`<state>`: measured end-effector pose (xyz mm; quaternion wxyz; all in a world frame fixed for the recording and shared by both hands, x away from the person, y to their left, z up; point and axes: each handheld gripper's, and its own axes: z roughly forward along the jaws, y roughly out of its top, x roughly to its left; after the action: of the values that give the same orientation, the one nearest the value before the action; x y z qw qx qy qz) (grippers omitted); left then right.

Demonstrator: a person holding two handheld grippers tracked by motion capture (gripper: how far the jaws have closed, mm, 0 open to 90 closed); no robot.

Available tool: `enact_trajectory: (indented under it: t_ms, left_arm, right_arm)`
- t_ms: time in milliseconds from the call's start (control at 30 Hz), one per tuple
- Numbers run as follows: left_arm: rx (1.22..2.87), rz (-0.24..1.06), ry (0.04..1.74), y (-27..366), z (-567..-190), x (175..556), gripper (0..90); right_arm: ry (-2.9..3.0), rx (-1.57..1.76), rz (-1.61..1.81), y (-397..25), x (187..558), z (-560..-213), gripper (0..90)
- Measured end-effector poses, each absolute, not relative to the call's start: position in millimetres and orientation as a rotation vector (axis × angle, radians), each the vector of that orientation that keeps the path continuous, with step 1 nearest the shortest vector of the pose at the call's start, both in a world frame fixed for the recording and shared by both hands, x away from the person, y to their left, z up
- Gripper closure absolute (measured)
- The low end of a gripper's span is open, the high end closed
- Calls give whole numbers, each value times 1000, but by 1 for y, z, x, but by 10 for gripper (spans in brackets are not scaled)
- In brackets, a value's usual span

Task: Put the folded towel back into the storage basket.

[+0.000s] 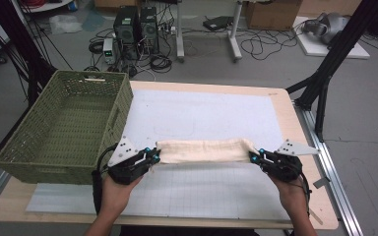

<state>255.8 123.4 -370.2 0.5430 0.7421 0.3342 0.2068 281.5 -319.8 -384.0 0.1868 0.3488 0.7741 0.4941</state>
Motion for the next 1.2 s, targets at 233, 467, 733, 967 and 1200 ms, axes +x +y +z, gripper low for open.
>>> enact_trajectory:
  t_ms: [233,467,733,967,1200]
  left_arm:
    - [1719,537,803,134,-352,250,848]
    - [1694,589,822,151,-336,242,848]
    - [1667,643,860,174,-325,232,848]
    - [1638,686,895,192,-319,223,848]
    - [1612,745,920,209,-311,213,848]
  right_arm:
    - [2153,928,1437,-311,300,-369,821]
    - [2182,842,1449,-285,328,-348,821]
    - [2205,759,1472,-254,351,-331,821]
    - [2227,694,1510,-227,371,-320,821]
    - [2254,647,1532,-202,388,-311,821]
